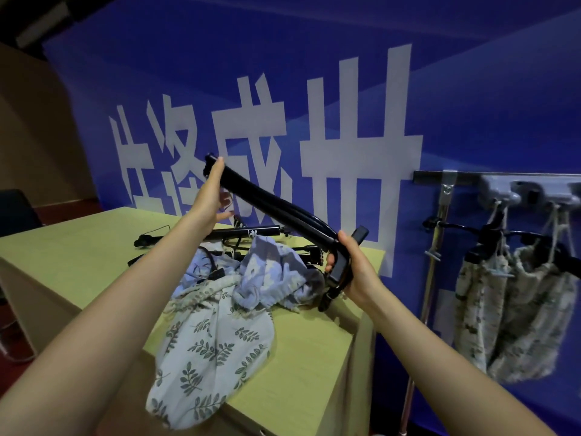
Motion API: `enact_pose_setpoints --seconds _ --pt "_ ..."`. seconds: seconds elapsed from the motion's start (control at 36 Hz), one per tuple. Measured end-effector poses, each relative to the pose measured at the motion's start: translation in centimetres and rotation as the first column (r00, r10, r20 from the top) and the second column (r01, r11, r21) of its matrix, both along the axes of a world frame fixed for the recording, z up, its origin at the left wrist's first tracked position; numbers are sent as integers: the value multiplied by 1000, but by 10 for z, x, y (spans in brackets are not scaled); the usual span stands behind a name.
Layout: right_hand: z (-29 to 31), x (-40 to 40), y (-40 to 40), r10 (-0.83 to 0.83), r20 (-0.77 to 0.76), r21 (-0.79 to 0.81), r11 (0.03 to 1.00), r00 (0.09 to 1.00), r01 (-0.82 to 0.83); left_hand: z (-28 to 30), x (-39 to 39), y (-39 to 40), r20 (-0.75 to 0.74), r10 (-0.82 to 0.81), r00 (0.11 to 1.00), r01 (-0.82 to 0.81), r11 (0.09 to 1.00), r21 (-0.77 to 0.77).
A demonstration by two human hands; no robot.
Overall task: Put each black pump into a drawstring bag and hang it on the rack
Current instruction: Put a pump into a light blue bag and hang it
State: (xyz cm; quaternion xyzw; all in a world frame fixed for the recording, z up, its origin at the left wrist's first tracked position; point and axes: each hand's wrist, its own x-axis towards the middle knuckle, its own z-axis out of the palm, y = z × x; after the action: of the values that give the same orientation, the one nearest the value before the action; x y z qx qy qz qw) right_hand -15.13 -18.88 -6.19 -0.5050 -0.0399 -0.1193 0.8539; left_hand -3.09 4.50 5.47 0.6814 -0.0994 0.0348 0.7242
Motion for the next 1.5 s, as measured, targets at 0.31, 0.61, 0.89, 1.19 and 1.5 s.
enact_pose_setpoints --seconds 0.31,0.61,0.89,1.19,1.5 --pt "14 -21 -23 -151 27 -48 987 988 153 1 -7 -26 269 332 904 -404 869 284" --pt "8 -30 -27 -93 33 -51 994 995 94 1 -15 -28 -11 -170 985 152 903 -403" --pt "4 -22 -32 -553 46 -571 669 832 476 -4 -25 -67 -91 -237 967 102 689 -718" --pt "34 5 11 -223 669 -732 -365 709 576 -27 -48 -91 -134 -371 919 166 673 -721" --pt "23 13 6 -150 368 -918 100 918 384 -35 -45 -61 41 -329 943 302 802 -516"
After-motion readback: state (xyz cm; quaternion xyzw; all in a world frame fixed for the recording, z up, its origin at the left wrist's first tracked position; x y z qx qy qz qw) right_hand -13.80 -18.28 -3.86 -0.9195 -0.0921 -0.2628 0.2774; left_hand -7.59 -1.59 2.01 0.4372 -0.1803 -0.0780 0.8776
